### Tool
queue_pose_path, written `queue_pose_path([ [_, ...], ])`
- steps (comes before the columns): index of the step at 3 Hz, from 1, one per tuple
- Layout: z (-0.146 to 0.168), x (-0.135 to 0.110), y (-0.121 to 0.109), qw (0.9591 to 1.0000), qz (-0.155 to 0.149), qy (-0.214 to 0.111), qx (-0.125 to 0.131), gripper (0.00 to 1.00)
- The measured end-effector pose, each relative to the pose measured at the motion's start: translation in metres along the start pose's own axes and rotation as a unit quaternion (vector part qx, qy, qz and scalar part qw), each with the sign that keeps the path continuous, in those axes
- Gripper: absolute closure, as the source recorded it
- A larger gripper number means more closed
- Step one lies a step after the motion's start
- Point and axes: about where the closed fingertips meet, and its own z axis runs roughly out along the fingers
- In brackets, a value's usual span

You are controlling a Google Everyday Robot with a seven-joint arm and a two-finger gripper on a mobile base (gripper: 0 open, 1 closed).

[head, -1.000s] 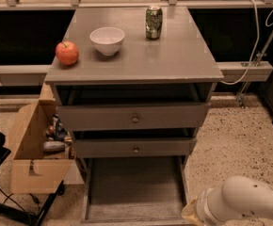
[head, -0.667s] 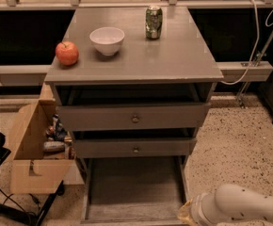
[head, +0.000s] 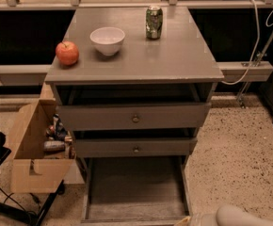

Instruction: Close bottom drawer

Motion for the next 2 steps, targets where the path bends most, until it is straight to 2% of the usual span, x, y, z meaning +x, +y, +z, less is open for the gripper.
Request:
queue_pose_path([
  [1, 0.04, 0.048, 0.032, 0.9967, 0.059, -0.036, -0.042, 1.0],
  [2, 0.062, 0.086, 0.063, 0.9875, 0.116, -0.087, -0.064, 1.0],
])
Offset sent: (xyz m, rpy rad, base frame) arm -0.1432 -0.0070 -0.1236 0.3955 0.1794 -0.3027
